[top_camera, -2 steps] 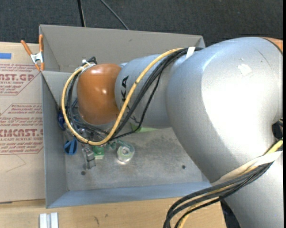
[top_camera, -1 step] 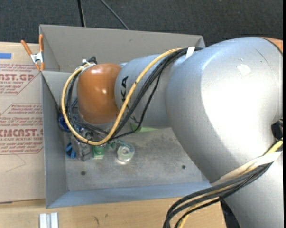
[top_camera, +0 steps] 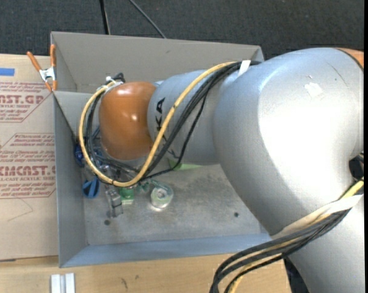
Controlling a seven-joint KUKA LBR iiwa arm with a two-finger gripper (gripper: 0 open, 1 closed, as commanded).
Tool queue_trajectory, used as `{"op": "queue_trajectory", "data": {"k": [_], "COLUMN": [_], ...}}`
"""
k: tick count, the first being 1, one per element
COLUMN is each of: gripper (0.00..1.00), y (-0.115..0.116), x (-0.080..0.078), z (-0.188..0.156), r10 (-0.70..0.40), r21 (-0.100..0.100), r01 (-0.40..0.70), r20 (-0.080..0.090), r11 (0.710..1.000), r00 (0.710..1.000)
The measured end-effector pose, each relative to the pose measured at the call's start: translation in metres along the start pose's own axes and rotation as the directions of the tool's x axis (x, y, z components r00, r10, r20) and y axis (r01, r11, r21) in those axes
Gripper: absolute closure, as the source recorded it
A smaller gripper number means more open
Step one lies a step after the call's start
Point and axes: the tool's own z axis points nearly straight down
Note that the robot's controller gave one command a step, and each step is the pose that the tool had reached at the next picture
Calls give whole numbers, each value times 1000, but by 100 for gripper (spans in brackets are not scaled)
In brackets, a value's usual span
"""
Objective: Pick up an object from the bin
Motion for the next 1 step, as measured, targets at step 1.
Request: {"op": "queue_trajectory", "data": {"k": [1], "gripper": [100], "y": [0], "x": [0], "z": [0], "r10": [0], "r21": [0], "r01": [0], "r20": [2], "r11": [1000], "r00": [1000]}}
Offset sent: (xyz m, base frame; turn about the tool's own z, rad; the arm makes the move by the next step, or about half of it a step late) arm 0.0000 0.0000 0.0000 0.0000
